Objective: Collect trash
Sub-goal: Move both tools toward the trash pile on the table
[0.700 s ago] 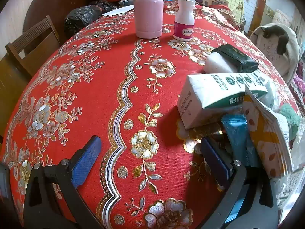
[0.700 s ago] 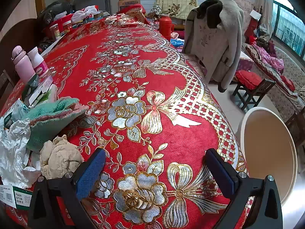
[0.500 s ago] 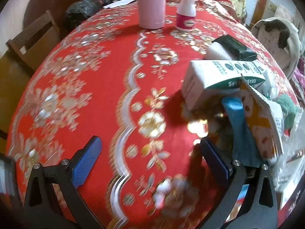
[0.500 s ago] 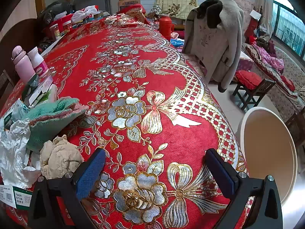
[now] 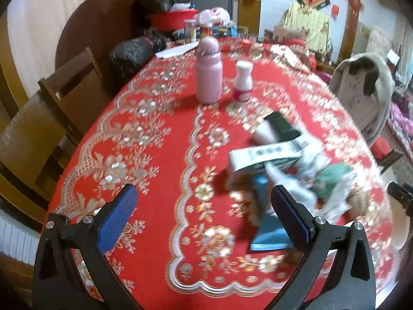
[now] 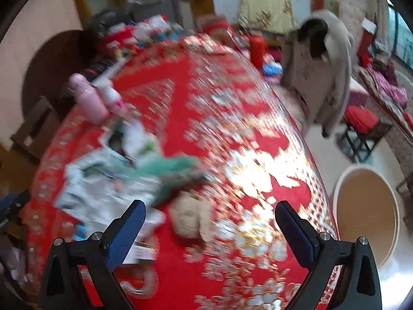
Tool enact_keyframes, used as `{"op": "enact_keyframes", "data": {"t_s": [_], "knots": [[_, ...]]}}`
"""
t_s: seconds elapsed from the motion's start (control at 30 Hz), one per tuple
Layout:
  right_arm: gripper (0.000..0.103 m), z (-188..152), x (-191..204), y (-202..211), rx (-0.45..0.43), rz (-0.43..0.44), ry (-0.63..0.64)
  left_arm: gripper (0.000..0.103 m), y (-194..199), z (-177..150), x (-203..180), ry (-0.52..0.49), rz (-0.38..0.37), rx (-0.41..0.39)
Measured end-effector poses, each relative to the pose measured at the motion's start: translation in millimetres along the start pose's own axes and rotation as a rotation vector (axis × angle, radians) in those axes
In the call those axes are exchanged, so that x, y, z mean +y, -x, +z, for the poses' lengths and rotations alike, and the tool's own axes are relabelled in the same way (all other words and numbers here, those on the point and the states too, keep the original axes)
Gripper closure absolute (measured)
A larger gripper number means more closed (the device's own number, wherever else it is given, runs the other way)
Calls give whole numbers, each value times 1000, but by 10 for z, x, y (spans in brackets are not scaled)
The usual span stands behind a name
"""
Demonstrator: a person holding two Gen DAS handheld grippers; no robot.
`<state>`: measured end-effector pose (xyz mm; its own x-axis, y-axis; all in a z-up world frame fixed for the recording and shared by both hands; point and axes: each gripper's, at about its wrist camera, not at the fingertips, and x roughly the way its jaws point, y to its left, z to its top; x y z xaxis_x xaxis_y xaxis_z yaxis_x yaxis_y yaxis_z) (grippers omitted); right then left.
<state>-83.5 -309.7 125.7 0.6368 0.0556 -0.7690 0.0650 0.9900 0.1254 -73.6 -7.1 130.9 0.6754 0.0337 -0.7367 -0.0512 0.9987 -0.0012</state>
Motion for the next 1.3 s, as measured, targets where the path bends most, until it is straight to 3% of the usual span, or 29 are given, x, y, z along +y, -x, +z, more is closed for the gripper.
{"op": "enact_keyframes", "data": {"t_s": [0.2,0.4,1.3], "knots": [[3,158,340,353,-103,22,57,1,291,73,-198,16,-32,-59],[3,178,442,595,-155,34,76,1,450,62,-336,15,-49,-90],[3,205,415,724,-204,8,74,1,648,125,-472,2,-48,-150]]}}
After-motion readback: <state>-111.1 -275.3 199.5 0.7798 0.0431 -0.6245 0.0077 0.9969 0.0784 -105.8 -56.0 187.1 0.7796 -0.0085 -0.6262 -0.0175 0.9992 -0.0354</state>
